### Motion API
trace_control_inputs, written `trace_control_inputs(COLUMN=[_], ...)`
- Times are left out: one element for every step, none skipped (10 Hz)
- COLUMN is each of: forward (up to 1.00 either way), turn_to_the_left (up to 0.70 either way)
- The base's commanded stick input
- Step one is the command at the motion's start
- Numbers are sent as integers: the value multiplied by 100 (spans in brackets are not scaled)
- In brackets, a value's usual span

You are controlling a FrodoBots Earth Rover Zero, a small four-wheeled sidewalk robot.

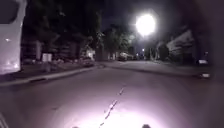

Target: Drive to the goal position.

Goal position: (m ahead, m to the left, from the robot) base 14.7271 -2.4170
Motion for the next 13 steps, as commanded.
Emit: trace_control_inputs(forward=[50, 50, 50, 50, 50, 50, 50, 50, 50, 50, 50, 50, 50], turn_to_the_left=[-50, -50, -50, -50, -50, 0, -2, -23, -45, -50, -50, -50, -50])
